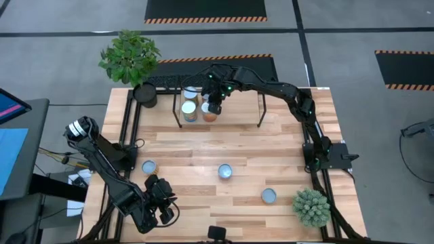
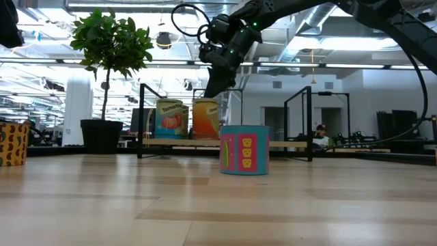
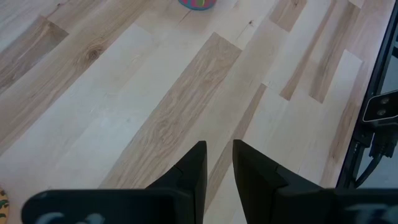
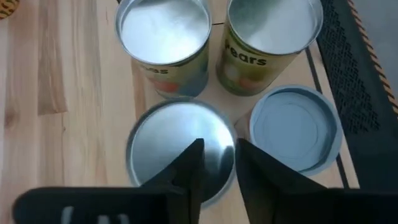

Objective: Pick and place cans onto a shelf
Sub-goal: Put the canned green beans on the shelf

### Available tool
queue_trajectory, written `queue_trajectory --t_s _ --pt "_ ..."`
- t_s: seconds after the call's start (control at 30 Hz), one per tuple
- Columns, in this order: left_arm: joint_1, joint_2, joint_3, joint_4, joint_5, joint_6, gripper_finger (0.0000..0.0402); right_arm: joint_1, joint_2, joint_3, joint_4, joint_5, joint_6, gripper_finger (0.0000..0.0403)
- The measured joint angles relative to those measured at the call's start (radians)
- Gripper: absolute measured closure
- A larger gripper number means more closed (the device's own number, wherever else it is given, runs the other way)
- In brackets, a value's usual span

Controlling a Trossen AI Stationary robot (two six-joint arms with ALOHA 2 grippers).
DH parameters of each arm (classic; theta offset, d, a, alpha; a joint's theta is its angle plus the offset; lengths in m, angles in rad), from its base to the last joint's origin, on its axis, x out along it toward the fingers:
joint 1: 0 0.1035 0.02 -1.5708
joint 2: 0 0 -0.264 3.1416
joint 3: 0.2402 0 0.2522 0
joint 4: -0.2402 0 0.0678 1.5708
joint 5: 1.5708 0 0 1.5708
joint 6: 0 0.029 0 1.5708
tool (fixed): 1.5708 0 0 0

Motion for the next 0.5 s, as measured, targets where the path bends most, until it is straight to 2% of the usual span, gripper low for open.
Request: queue_trajectory --t_s 0.13,0.3,0.5 --pt "0.000 0.000 0.000 0.000 0.000 0.000 0.0338 0.000 0.000 0.000 0.033 0.001 0.016 0.0269" --pt "0.000 0.000 0.000 0.000 0.000 0.000 0.0338 0.004 -0.037 0.000 0.011 -0.002 0.086 0.0266" --pt "0.000 0.000 0.000 0.000 -0.001 0.008 0.0338 0.008 -0.061 0.001 -0.231 0.031 0.081 0.0280"
